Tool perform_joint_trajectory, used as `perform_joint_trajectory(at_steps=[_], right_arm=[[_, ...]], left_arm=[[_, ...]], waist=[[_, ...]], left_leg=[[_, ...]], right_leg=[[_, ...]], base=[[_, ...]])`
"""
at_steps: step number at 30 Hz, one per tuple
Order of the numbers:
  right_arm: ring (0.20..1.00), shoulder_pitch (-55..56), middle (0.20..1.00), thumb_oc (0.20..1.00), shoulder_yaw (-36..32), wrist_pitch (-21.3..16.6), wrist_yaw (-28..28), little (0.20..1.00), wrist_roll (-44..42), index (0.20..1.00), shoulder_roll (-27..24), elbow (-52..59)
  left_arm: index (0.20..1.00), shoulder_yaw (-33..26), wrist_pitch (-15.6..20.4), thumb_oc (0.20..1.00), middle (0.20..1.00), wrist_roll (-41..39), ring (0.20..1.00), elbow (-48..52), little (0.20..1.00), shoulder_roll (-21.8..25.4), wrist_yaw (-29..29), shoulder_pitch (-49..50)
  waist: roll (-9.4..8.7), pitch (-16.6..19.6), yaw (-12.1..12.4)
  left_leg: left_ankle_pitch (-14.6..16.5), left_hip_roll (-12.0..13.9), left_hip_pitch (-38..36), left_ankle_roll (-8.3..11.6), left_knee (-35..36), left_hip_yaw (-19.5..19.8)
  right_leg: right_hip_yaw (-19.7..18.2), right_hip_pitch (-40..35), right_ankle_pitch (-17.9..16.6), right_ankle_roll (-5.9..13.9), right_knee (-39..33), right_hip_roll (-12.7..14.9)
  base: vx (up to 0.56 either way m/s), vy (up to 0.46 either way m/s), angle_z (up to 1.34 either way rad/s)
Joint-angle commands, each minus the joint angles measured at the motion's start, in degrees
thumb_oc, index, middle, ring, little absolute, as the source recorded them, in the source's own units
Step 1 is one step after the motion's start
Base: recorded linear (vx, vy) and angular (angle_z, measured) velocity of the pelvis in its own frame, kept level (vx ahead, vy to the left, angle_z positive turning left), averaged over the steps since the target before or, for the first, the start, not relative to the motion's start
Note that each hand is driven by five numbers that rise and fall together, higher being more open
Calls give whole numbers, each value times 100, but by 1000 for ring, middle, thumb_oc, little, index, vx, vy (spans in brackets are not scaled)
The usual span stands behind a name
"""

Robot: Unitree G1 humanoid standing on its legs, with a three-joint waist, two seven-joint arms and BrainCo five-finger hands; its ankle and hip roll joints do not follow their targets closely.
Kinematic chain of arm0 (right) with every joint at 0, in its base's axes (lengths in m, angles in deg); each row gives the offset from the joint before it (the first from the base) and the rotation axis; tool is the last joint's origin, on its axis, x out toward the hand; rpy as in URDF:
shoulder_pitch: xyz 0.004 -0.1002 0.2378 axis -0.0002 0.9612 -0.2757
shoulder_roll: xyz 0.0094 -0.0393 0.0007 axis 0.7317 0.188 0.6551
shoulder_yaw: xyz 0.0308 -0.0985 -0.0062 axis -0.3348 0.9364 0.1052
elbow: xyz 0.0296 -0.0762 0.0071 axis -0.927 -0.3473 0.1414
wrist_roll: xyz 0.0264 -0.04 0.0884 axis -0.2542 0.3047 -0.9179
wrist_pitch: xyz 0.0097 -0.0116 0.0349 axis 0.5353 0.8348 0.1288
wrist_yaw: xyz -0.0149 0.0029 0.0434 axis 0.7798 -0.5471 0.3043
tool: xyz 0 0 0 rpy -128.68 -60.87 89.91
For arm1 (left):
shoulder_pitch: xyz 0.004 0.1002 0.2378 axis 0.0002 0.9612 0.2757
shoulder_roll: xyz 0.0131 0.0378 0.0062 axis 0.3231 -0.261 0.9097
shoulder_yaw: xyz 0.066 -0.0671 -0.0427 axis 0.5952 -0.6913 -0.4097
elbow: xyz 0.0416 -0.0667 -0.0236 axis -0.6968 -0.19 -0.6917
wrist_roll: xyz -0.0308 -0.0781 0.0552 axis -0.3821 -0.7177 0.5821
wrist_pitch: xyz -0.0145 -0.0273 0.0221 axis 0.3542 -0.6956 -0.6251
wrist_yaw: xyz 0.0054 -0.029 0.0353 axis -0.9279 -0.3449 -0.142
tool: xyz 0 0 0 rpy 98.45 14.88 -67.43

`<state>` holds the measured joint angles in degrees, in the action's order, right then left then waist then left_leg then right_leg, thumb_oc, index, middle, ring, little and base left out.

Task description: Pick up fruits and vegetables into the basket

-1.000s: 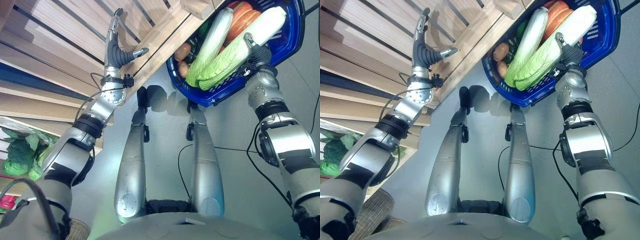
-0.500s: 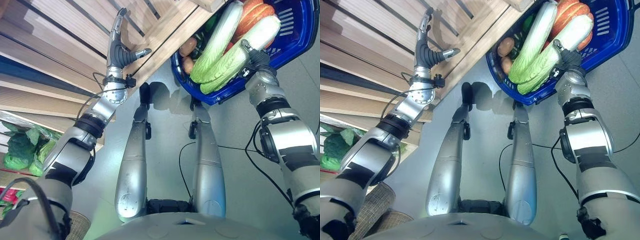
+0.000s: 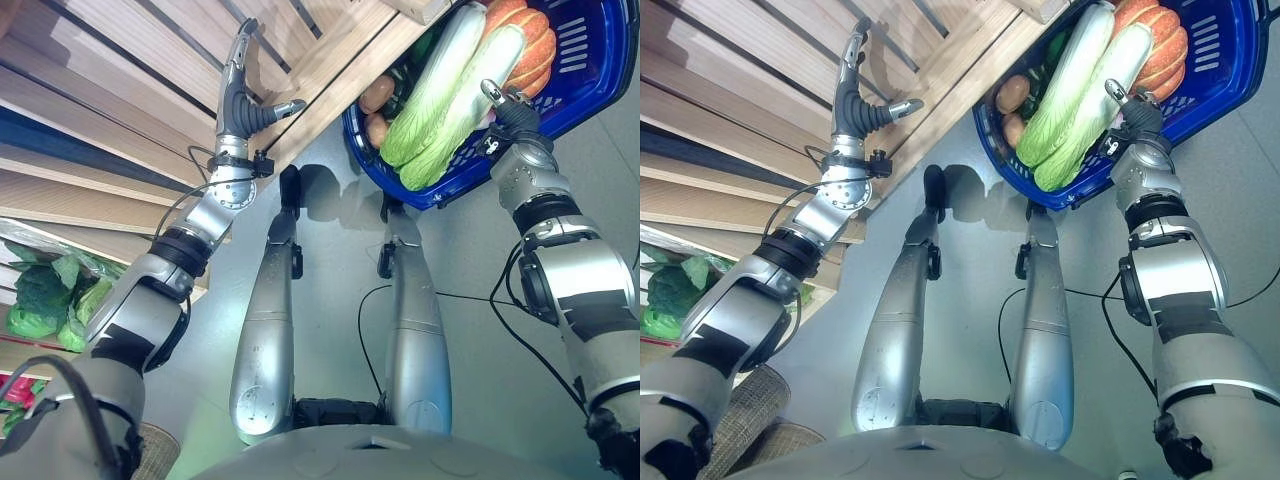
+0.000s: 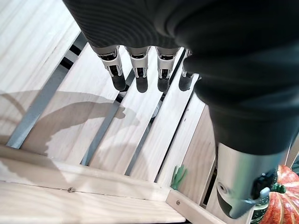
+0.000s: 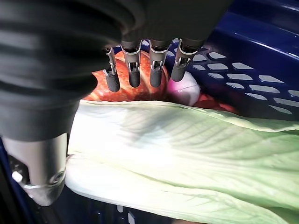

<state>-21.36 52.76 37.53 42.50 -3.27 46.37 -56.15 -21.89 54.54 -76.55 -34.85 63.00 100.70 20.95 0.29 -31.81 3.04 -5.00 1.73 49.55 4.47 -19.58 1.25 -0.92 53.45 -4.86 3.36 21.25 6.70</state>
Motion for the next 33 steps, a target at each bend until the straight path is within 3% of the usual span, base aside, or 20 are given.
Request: perform_joint_trajectory(at_steps=[1, 7, 8, 11, 16, 22, 33], right_arm=[[1000, 67, 1000, 1000, 177, -243, 138, 1000, 201, 1000, -431, -20], [1000, 272, 1000, 1000, 118, -491, 148, 1000, 223, 1000, -441, 42], [1000, 556, 1000, 1000, -7, -735, 110, 1000, 247, 1000, -454, 173], [1000, 880, 1000, 1000, -135, -963, 78, 1000, 330, 1000, -435, 284], [1000, 1601, 1000, 1000, -380, -1082, -35, 1000, 600, 1000, -470, 599], [1000, 2884, 1000, 1000, -726, -1306, -80, 1000, 805, 1000, -286, 904], [1000, 4802, 1000, 1000, -1222, -1097, -194, 1000, 1555, 1000, 84, 1589]], left_arm=[[1000, -298, 365, 1000, 1000, -93, 1000, 419, 1000, -67, 114, 194], [1000, -347, 259, 1000, 1000, -60, 1000, 469, 1000, 111, 5, 305], [1000, -534, 137, 1000, 1000, -224, 1000, 455, 1000, 311, -105, 467], [1000, -725, 66, 1000, 1000, -321, 1000, 406, 1000, 464, -267, 673], [1000, -1103, 23, 1000, 1000, -715, 1000, 333, 1000, 697, -690, 1197], [1000, -1589, 174, 1000, 1000, -1086, 1000, 129, 1000, 594, -1195, 2304], [1000, -1986, 185, 1000, 1000, -737, 1000, -214, 1000, 204, -2272, 3959]], waist=[[528, 202, -99], [434, 202, -92], [328, 202, -92], [264, 202, -88], [207, 231, -53], [126, 990, -1], [-6, 2140, 14]], left_leg=[[180, -274, -73, -250, -58, 271], [236, -271, -358, -261, -1, 255], [264, -264, -799, -263, 142, 207], [247, -228, -1284, -251, 366, 167], [165, -184, -2275, -229, 843, 156], [109, -106, -3173, -194, 1547, 168], [144, 3, -4333, -186, 2098, 135]], right_leg=[[332, -318, 225, -15, 215, -190], [363, -599, 214, -12, 128, -189], [429, -1047, 211, 12, -18, -169], [466, -1522, 203, 48, -214, -130], [552, -2463, 185, 119, -543, -17], [728, -3503, 198, 149, -1223, 98], [812, -4834, 168, 155, -1935, 87]], base=[[-41, 23, 3], [-28, 14, 1], [-97, 49, -2], [-70, 46, -6], [3, 25, 0], [102, 18, 3], [148, 25, 7]])
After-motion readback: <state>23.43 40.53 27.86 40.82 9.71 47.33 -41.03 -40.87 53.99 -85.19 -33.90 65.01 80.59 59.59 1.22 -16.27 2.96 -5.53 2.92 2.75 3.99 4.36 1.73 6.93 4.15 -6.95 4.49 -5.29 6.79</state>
